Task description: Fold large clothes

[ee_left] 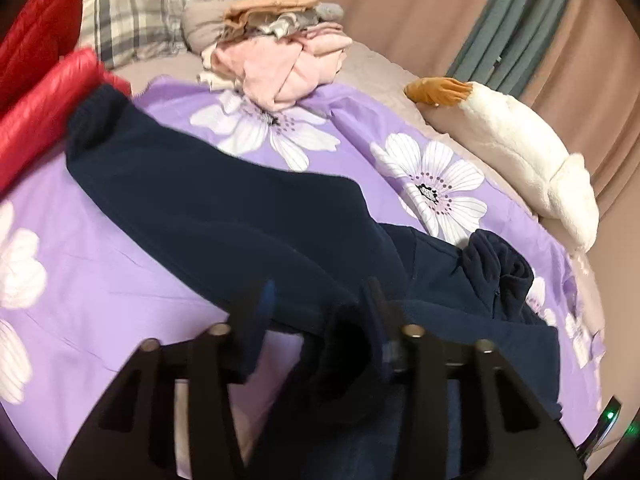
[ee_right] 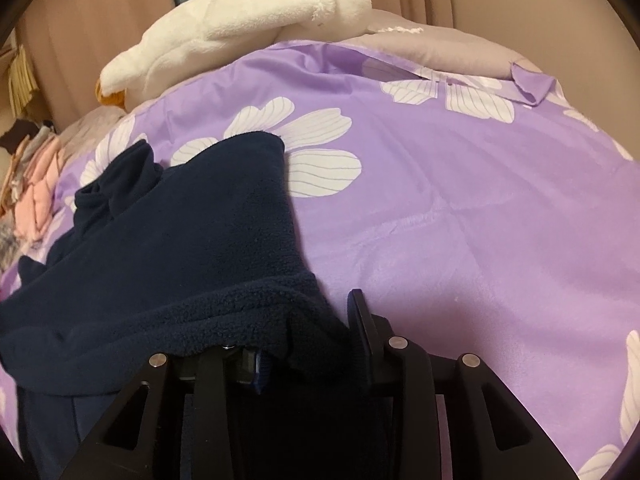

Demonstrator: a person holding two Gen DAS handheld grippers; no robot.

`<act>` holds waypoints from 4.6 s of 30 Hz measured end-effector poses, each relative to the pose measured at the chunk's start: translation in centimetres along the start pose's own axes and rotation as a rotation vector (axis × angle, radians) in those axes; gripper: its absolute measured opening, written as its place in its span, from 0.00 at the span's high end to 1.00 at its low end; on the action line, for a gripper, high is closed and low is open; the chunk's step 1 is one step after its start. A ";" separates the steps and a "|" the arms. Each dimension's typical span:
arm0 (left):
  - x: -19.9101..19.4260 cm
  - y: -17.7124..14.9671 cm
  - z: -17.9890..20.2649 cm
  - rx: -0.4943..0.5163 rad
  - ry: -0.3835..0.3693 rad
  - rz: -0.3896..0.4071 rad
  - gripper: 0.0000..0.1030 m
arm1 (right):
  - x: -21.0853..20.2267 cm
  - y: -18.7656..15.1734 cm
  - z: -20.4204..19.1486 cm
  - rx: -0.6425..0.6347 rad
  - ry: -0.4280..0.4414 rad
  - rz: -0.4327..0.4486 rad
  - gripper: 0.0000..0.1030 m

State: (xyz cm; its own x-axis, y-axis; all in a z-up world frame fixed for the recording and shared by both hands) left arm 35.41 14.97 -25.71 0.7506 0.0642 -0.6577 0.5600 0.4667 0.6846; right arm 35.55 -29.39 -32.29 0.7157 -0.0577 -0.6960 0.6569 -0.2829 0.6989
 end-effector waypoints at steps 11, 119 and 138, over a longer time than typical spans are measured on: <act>3.9 -7.6 4.4 0.271 0.086 -0.010 0.71 | 0.2 0.0 -0.3 -0.023 -0.043 -0.002 0.66; 9.3 9.2 -26.1 -0.454 0.205 0.040 0.83 | -0.7 -0.8 -7.3 -0.141 0.059 0.064 0.29; -3.1 7.7 9.0 0.280 -0.037 0.189 0.88 | -4.7 0.9 1.1 0.323 0.192 0.238 0.29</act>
State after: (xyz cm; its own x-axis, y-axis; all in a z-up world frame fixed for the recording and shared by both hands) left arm 40.49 10.44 -15.59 0.8596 0.0924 -0.5025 0.4803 0.1888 0.8565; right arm 32.48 -30.46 -28.60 0.8891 0.0130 -0.4575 0.3826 -0.5698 0.7273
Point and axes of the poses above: each gripper's, at about its wrist camera, not at the fingertips, and x roughly the way its jaws point, z to its right, y to its top, the point moved 5 cm from there along x, roughly the way its jaws point, and after that the axes turned 2 degrees about z, right-handed, at the moved point
